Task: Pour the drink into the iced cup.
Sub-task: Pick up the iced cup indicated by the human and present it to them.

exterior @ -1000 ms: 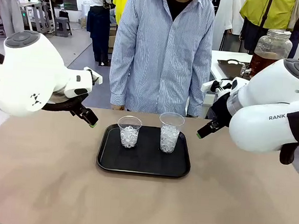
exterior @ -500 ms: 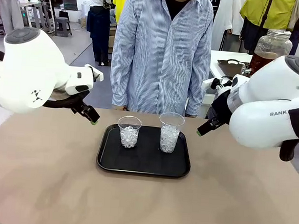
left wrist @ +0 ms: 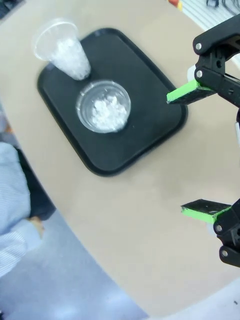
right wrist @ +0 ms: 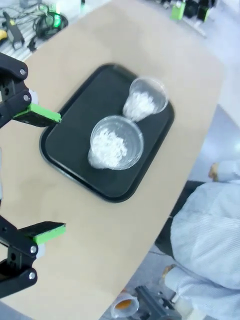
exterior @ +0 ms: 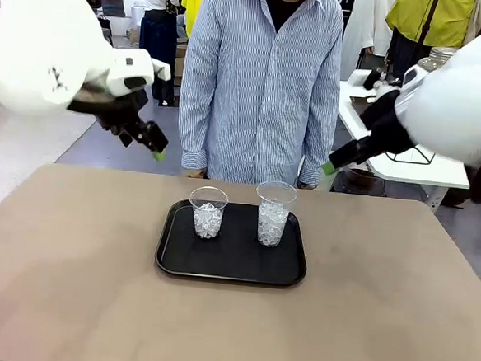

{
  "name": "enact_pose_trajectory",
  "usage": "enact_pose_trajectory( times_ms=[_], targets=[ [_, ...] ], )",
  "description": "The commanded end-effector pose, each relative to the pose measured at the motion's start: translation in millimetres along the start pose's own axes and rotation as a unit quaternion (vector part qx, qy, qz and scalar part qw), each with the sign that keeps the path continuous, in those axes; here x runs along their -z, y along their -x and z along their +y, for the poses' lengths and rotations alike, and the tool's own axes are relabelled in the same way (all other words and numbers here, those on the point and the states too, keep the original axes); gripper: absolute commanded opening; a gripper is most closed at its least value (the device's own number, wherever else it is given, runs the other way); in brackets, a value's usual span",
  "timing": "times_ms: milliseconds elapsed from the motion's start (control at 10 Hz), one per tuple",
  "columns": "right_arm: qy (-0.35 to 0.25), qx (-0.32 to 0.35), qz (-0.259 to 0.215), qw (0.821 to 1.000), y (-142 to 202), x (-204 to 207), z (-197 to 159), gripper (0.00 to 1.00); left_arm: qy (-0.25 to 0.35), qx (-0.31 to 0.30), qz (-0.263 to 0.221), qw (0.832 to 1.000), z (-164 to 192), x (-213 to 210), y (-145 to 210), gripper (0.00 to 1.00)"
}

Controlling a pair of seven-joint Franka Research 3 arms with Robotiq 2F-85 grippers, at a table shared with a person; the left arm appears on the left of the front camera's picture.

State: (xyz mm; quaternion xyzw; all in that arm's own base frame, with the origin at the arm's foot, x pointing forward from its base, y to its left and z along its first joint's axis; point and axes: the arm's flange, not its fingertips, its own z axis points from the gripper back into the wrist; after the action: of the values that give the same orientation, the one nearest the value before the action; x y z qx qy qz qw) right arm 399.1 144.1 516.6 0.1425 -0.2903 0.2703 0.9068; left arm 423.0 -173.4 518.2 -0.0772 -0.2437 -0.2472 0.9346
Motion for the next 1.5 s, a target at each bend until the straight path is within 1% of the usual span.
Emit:
enact_pose_trajectory(
  times_ms=[0,200,300,400,600,700,800,900,1000,1100,1400],
  targets=[
    [-0.078,0.039,-0.021,0.996,-10.5,-18.3,-16.9,1.0,0.083,-0.065,-0.01,0.994,22.9,-18.0,-15.6,1.0],
    [-0.15,0.095,-0.045,0.983,-13.2,-31.1,-30.9,1.0,0.152,-0.129,-0.021,0.98,43.4,-23.5,-17.9,1.0],
    [-0.181,0.118,-0.052,0.975,-10.9,-33.6,-39.8,1.0,0.173,-0.156,-0.02,0.972,54.1,-22.3,-17.6,1.0],
    [-0.237,0.151,-0.061,0.958,-6.3,-33.7,-52.1,1.0,0.193,-0.173,-0.033,0.965,63.8,-19.8,-15.3,1.0],
    [-0.296,0.197,-0.072,0.932,4.9,-26.7,-72.0,1.0,0.248,-0.191,-0.045,0.949,76.1,-8.9,-7.5,1.0],
    [-0.308,0.209,-0.075,0.925,8.4,-21.8,-77.0,1.0,0.257,-0.197,-0.05,0.945,81.9,-4.1,-3.2,1.0],
    [-0.313,0.21,-0.072,0.923,9.7,-18.2,-78.9,1.0,0.266,-0.194,-0.051,0.943,85.6,-1.3,-1.1,1.0],
    [-0.307,0.196,-0.066,0.929,9.0,-17.0,-76.5,1.0,0.268,-0.185,-0.052,0.944,86.2,-1.1,-0.1,1.0],
    [-0.278,0.171,-0.059,0.943,9.0,-17.2,-71.0,1.0,0.245,-0.147,-0.05,0.957,81.8,-3.8,1.3,1.0],
    [-0.312,0.219,-0.064,0.922,21.0,-19.3,-79.9,1.0,0.256,-0.202,-0.049,0.944,84.4,-2.0,-1.2,1.0],
    [-0.312,0.219,-0.064,0.922,21.0,-19.3,-79.9,1.0,0.256,-0.202,-0.049,0.944,84.4,-2.0,-1.2,1.0]
  ],
)
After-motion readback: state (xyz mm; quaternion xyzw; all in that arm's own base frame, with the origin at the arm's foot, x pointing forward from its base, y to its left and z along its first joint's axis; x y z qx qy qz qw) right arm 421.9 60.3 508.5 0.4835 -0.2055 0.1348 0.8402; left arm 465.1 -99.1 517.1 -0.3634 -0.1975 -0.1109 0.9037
